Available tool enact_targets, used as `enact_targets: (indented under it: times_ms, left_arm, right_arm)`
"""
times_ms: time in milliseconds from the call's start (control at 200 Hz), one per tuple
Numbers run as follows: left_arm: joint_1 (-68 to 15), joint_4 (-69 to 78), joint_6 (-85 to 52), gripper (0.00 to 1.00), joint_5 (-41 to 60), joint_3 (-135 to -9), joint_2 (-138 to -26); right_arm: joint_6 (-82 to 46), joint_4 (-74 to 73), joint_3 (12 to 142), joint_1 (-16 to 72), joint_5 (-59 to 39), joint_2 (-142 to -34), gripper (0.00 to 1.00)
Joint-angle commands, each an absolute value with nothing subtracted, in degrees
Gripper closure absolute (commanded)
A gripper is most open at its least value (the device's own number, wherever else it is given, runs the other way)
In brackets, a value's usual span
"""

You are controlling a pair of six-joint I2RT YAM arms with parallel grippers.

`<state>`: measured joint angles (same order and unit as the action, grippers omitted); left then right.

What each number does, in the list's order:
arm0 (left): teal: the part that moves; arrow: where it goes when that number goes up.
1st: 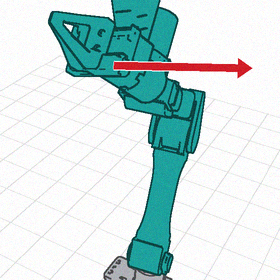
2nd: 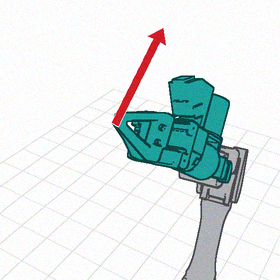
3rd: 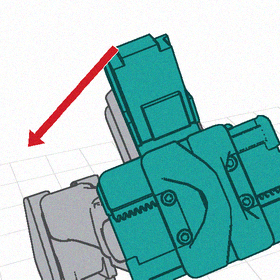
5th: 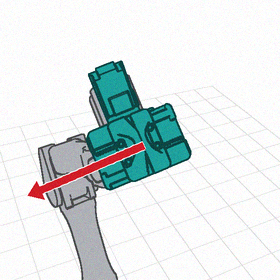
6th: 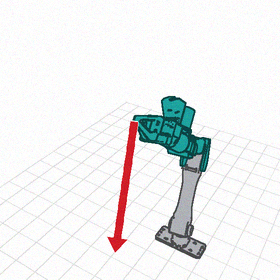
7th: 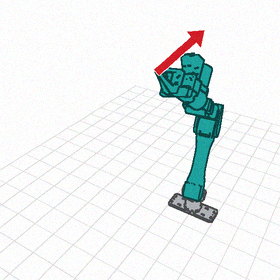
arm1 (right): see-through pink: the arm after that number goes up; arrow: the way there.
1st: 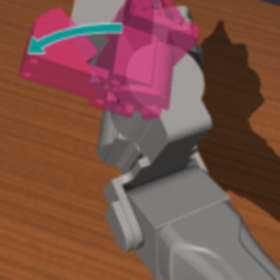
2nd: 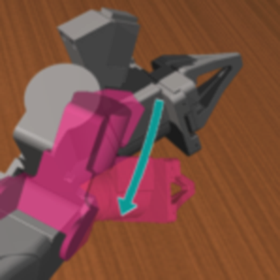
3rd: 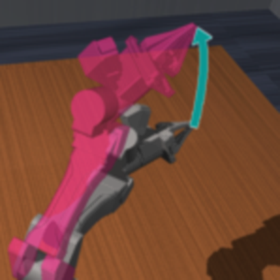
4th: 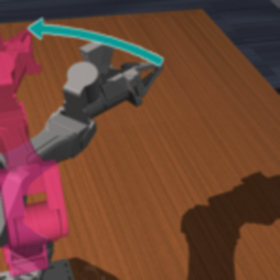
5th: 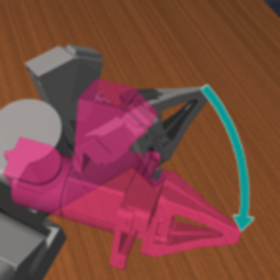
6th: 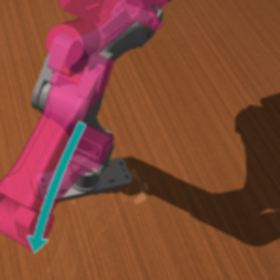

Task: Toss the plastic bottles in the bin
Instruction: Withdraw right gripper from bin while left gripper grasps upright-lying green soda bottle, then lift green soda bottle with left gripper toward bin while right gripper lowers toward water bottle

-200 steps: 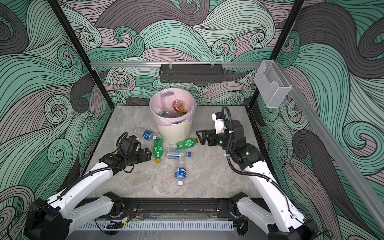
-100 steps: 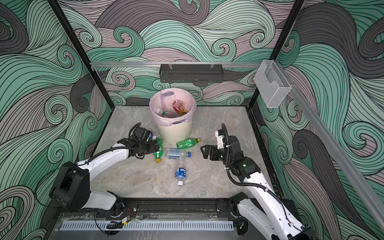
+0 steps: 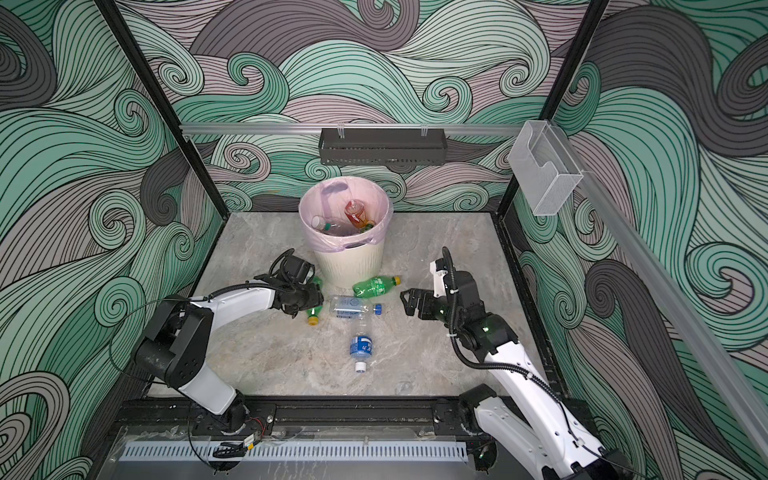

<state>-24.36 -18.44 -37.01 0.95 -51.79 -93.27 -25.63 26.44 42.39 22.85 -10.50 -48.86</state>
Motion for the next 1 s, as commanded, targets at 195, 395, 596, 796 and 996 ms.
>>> enact_targets:
  times_ms: [195, 395, 596, 796, 996]
  left_arm:
    - [-23.8, -17.6, -37.1, 0.46, 1.6, -50.8, -92.3]
    - [-23.9, -20.6, -36.4, 0.49, 0.7, -47.9, -85.8]
    - [-23.8, -25.1, -35.8, 0.49, -1.2, -44.8, -74.7]
    - [-23.7, -30.4, -37.8, 0.48, -4.1, -41.4, -64.0]
    - [-23.6, -31.8, -38.9, 0.49, -9.9, -37.7, -52.6]
  right_arm:
    - [-26.6, 25.3, 42.4, 22.7, -10.2, -49.8, 0.00]
    - [-26.4, 25.8, 42.0, 22.6, -9.2, -50.0, 0.00]
    - [-27.2, 27.5, 41.8, 22.7, -5.4, -52.5, 0.00]
    - [-28.3, 27.5, 42.4, 22.7, -5.4, -55.3, 0.00]
    - [-28.5, 27.3, 42.3, 22.7, -5.4, -56.4, 0.00]
